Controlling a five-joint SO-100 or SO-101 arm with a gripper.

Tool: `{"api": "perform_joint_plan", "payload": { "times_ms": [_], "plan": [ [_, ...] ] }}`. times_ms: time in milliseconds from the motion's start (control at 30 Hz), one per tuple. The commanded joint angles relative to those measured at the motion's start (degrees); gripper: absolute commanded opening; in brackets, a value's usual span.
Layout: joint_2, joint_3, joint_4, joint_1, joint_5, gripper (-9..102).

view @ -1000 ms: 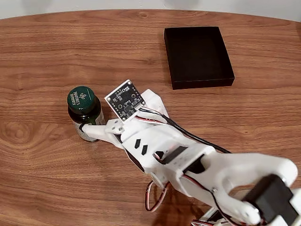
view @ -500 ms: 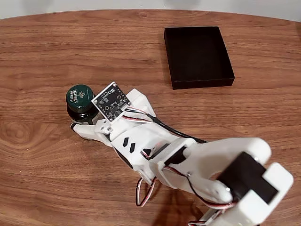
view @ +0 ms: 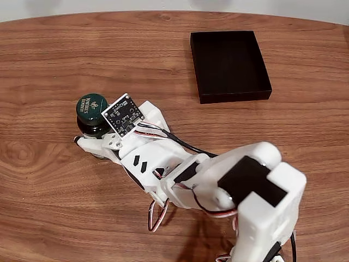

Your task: Pick up the pill bottle and place it in the black box.

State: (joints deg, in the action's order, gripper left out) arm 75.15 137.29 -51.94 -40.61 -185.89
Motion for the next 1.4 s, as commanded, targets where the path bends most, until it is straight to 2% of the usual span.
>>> {"api": "perform_joint_plan", "payload": {
  "times_ms": [0, 367, 567, 867, 1100, 1233, 1367],
  "plan": [
    [-0.62, -4.92, -3.52, 0.35, 1.32, 31],
    [-4.39, -7.73, -7.56, -1.05, 8.0, 24],
    [-3.08, -6.59, -8.0, -1.32, 8.79, 17],
    [2.72, -2.46, -8.0, -0.35, 6.15, 15],
    [12.3, 2.64, -3.08, 2.9, 4.92, 14],
    [19.86, 4.48, 1.93, 6.59, 4.04, 14],
    [23.91, 5.89, 3.08, 11.34, 2.55, 15]
  ]
}}
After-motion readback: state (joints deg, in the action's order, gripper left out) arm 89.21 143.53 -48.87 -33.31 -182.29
